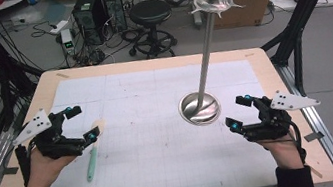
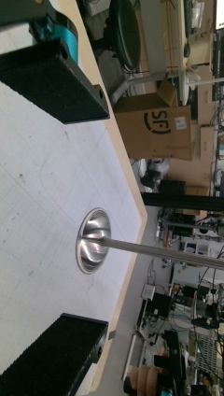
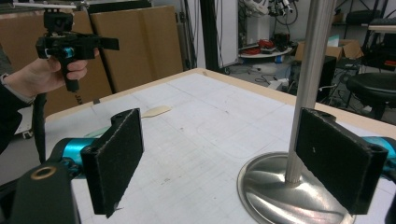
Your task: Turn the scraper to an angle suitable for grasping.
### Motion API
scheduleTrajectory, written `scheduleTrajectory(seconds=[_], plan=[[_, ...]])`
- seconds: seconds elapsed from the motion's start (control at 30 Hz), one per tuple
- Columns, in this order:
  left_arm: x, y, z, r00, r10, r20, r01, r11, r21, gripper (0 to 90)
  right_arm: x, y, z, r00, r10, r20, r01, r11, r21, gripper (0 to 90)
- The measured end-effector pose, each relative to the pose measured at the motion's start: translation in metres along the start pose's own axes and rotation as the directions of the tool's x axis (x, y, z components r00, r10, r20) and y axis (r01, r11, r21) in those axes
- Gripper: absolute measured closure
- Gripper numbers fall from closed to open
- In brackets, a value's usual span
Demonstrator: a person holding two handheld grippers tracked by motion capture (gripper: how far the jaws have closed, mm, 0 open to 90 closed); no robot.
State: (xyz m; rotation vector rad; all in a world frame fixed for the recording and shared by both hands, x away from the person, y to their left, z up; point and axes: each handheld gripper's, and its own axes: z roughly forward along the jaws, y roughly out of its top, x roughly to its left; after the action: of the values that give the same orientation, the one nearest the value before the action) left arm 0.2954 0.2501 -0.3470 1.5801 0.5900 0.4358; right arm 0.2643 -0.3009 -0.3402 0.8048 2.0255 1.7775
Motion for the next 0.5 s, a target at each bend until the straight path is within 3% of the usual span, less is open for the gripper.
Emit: scheduleTrajectory(seconds=[0.3,0.5], plan=[[0.001,-0.0042,0.0024,1.0,-0.003,0.003,0.003,0.9997,0.022,2.4,-0.0009,-0.0004,-0.0047,0.9998,0.001,0.017,-0.001,1.0,-0.002,14.7],[0.0014,-0.0096,-0.0056,0.9996,-0.002,0.027,0.001,0.9994,0.033,22.7,-0.0015,0.0049,-0.0008,0.9998,-0.018,0.0,0.018,1.0,0.004,14.9]])
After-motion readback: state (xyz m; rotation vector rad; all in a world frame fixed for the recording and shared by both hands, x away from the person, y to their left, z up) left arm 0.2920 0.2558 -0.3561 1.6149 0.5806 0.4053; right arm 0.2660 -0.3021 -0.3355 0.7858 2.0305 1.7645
